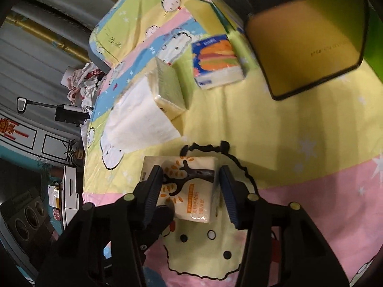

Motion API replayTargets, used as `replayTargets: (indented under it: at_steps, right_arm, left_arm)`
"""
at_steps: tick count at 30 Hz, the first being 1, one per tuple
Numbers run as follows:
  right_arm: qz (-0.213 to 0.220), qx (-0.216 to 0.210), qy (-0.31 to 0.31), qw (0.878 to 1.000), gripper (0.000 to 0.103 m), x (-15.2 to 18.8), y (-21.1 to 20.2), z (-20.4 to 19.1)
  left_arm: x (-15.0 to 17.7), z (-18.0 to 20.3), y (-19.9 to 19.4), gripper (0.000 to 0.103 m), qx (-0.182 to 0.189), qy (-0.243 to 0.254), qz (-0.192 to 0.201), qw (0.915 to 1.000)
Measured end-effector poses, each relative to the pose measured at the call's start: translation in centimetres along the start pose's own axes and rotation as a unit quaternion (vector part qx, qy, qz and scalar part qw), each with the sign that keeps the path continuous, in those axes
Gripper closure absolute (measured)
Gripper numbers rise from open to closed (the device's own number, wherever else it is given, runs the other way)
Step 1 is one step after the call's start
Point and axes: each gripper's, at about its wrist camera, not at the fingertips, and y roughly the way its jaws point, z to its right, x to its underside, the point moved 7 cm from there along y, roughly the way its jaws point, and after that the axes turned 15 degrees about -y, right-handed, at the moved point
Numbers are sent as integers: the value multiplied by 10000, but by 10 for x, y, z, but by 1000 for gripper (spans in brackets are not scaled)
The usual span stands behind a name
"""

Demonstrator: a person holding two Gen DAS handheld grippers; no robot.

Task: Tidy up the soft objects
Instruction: 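Grasp the tree-printed paper tissue pack with the right gripper and lift, then carry the tissue pack with the right gripper over the green-rimmed box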

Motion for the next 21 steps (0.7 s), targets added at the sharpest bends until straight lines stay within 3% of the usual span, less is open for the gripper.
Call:
replayTargets:
  at_steps: [14,21]
  right_arm:
    - [1002,380,-760,9913,54,-14,-67,-39]
    - [1616,769,-962,9792,53,-19,-121,-39]
  left_arm:
    - [-16,25,-58,62,753,282,849,9931]
    - [-16,67,-80,62,1266,556,1145,9838]
